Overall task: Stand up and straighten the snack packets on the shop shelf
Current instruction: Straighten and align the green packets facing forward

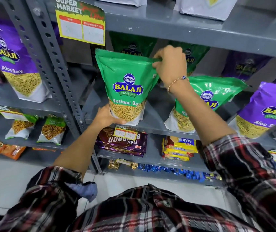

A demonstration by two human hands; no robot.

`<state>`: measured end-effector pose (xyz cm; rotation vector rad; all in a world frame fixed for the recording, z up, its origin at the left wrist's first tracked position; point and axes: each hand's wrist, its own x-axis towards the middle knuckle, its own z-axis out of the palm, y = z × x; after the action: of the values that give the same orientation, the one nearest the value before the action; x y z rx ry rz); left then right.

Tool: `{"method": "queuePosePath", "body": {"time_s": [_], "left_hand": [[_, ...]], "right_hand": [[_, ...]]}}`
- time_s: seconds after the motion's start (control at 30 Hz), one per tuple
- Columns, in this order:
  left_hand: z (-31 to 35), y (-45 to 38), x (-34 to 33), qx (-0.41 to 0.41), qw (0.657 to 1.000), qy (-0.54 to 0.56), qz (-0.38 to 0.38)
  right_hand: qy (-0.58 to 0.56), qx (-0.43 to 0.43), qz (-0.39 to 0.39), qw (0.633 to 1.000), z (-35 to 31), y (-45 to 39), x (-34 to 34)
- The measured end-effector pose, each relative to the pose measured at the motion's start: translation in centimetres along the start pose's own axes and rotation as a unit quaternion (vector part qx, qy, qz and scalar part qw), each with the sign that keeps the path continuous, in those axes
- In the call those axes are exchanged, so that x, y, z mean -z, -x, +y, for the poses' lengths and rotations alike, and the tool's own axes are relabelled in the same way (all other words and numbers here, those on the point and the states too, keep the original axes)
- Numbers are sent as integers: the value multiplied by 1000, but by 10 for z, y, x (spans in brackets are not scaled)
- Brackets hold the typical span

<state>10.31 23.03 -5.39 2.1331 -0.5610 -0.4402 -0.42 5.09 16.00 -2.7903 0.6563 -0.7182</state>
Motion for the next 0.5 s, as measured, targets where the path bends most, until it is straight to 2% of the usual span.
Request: {"method": "queuePosePath", "body": {"time_s": [0.1,0.3,0.4,0.5], "left_hand": [[5,2,1,6,1000,-8,-1],[10,4,2,-4,1000,-20,-10],[11,4,3,1,1000,-23,-12],[10,4,3,2,1000,-16,-9]], "right_hand": [[-5,10,-14,1000,0,-2,3],[11,139,-53,989,-44,2,-6],[4,130,-21,991,-62,-5,-12],[-19,109,-21,994,-58,-10,-10]]}}
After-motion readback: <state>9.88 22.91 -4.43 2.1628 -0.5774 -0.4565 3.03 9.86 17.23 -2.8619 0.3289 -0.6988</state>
